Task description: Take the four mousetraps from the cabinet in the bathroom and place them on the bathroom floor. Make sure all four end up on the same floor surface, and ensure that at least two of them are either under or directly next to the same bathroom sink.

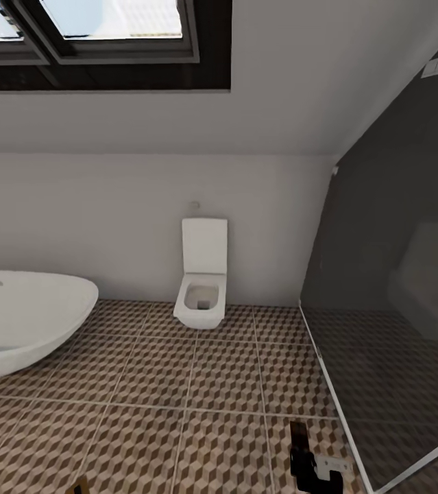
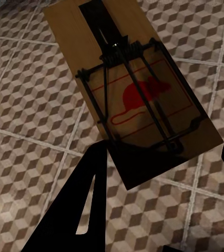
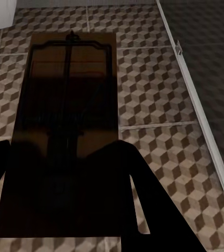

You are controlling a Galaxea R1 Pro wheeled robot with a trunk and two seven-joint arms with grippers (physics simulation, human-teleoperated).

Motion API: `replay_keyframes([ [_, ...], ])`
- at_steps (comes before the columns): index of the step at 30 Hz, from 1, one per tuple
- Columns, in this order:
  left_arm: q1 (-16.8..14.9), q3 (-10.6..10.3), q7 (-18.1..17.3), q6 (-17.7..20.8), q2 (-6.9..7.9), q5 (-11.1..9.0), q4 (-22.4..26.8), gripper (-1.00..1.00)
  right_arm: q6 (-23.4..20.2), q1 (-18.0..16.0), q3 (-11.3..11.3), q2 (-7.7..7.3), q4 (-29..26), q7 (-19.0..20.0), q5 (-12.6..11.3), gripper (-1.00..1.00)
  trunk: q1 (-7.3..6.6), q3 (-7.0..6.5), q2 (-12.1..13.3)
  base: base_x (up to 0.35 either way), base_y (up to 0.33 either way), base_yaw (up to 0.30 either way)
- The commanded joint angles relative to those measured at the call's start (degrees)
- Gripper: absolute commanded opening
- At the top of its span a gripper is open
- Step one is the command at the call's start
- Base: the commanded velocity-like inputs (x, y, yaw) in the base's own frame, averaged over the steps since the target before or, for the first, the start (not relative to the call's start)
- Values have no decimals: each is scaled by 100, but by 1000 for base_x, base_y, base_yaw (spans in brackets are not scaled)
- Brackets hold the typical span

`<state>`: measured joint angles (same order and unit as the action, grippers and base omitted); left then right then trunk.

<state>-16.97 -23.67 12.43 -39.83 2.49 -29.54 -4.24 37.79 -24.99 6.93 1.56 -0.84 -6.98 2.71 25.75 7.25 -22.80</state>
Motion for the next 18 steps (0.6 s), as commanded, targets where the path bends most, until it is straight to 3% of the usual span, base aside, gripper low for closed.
replay_keyframes([
  [1, -8, -46, 49, -16, -3, 10, -16, -100, 18, -5, 37, 2, 5, -14, 19, -100, 4, 2, -11, 0, 0, 0],
  [18, -8, -47, 49, -21, -3, 10, -16, -100, 18, -5, 37, 2, 5, -14, 19, -100, 4, -127, -11, 0, 0, 0],
])
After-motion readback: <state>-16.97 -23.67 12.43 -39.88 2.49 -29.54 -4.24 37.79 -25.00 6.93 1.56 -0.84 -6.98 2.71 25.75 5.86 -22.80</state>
